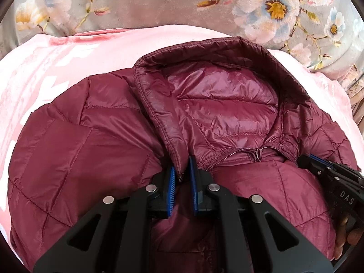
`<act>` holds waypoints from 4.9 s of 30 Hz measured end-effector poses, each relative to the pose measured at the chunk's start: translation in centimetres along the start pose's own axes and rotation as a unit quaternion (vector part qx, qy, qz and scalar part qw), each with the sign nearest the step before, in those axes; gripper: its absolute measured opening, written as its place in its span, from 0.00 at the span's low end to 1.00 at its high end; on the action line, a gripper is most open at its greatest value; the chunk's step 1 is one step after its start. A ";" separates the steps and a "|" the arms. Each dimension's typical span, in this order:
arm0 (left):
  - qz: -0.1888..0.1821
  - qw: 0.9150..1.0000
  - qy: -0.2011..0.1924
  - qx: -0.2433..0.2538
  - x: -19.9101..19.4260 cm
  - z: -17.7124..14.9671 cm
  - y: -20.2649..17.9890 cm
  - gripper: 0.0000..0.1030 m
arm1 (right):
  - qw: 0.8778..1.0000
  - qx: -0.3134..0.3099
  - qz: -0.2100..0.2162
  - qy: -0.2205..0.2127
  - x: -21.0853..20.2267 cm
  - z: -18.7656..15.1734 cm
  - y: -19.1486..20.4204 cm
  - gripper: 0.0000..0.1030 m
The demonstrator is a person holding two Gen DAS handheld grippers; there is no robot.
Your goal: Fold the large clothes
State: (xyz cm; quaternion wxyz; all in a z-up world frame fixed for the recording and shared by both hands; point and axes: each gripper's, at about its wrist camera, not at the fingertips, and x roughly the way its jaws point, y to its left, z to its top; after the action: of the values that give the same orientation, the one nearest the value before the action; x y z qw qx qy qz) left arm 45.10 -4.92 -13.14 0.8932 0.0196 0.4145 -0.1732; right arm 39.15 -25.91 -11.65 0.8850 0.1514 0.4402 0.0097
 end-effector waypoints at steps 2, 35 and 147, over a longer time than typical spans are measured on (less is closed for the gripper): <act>-0.020 1.000 0.016 -0.016 -0.9 0.1 1.0 0.18 | 0.999 0.023 0.017 0.018 -0.8 0.0 -0.6 0.12; 0.004 0.994 0.085 -0.075 3.2 10.1 2.5 0.23 | 0.997 0.063 -0.018 0.035 3.9 8.4 -1.6 0.04; -0.040 0.969 0.042 -0.241 -28.2 -24.8 14.4 0.59 | 0.983 0.174 0.026 -0.044 -27.4 -30.6 -12.2 0.67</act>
State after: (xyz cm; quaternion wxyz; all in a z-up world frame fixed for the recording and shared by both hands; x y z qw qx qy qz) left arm 14.80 21.32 -9.85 0.8457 -0.2060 0.4813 -0.1030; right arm -3.03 -33.77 -11.09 0.8631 0.3149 0.3915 -0.0511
